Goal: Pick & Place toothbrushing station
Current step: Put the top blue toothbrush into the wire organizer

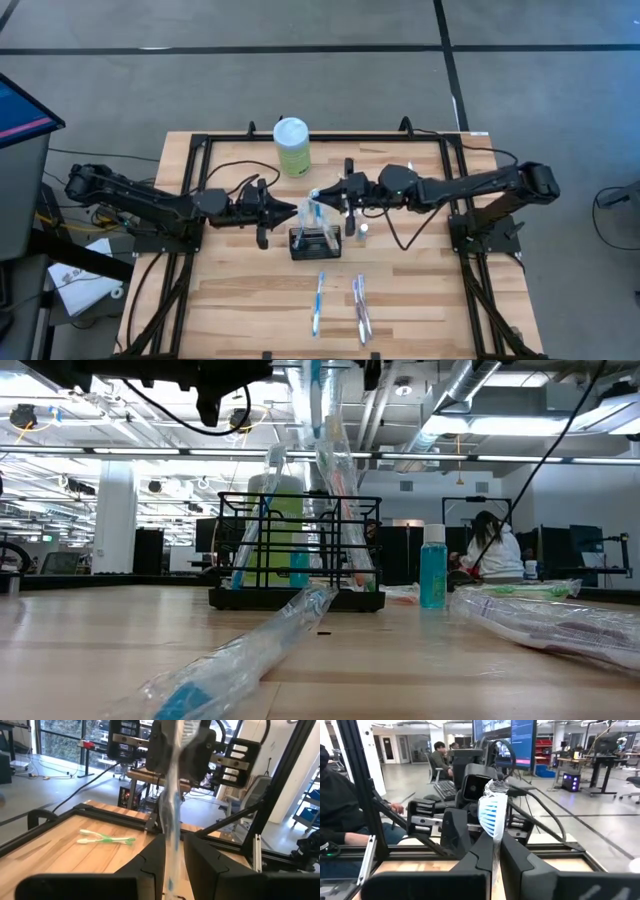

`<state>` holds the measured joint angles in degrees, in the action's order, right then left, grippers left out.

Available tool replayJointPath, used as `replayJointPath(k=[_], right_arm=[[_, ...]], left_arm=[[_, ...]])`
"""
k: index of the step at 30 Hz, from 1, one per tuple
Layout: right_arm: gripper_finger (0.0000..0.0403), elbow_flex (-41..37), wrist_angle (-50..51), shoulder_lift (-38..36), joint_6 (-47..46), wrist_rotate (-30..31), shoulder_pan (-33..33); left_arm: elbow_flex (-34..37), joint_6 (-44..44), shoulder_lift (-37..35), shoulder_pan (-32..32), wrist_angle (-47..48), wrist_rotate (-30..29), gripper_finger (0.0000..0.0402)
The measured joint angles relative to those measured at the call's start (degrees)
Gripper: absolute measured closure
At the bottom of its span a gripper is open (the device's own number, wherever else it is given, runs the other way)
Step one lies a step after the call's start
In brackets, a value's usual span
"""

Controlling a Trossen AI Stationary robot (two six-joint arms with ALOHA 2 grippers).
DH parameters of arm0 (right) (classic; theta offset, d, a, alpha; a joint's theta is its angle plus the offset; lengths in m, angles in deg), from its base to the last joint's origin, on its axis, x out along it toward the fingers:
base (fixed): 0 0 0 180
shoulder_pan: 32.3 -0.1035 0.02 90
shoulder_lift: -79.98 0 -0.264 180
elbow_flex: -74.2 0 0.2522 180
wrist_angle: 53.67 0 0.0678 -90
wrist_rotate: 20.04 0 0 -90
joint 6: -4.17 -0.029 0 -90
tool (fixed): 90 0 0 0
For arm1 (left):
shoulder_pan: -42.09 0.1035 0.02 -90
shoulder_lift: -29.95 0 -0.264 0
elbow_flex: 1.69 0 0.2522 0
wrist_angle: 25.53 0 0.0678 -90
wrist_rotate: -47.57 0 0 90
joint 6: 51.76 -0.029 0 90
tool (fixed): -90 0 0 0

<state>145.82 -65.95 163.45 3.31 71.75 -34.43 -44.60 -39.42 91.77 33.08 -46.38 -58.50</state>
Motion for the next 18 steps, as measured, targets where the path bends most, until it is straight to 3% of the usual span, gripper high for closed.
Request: replayJointPath(k=[12, 18], right_arm=[[0.0398, -2.2, 2.5, -6.0, 3.3, 5.1, -0.1], [0.0398, -2.2, 6.7, -6.8, 4.1, 10.4, 0.0]], left_arm=[[0.0, 0.0, 0.0, -0.9, 0.0, 0.0, 0.0341], [0.0, 0.0, 0.0, -0.9, 0.0, 0.0, 0.0343]])
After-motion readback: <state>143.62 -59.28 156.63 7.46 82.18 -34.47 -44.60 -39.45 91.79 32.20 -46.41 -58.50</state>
